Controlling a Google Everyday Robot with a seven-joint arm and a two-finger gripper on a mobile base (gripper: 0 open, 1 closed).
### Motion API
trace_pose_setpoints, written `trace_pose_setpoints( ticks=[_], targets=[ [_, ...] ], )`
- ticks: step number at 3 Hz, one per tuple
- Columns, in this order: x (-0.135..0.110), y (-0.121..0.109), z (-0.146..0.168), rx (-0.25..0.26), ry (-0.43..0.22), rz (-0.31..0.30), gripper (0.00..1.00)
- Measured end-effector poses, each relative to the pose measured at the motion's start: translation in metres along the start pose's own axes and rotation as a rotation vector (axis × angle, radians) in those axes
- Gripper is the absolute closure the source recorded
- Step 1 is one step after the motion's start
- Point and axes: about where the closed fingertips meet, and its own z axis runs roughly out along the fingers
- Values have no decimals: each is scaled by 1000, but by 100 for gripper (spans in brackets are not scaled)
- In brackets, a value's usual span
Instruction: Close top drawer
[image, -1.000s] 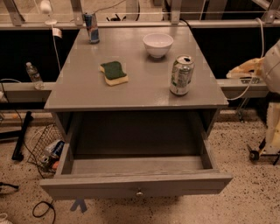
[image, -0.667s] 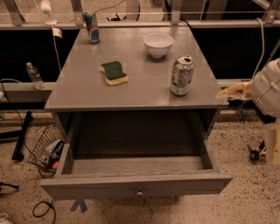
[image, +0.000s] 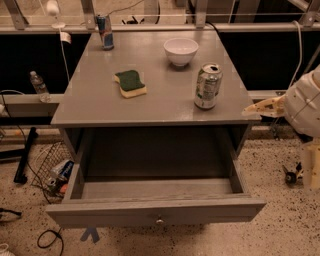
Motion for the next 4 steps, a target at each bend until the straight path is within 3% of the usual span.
trace_pose_setpoints(
  ticks=[1,2,3,4],
  targets=[
    [-6,0,6,-5,41,-99,0],
    [1,19,44,-106,65,-278,0],
    [12,42,94,-258,56,-458,0],
    [23,65,146,-394,-3,-639,0]
  ],
)
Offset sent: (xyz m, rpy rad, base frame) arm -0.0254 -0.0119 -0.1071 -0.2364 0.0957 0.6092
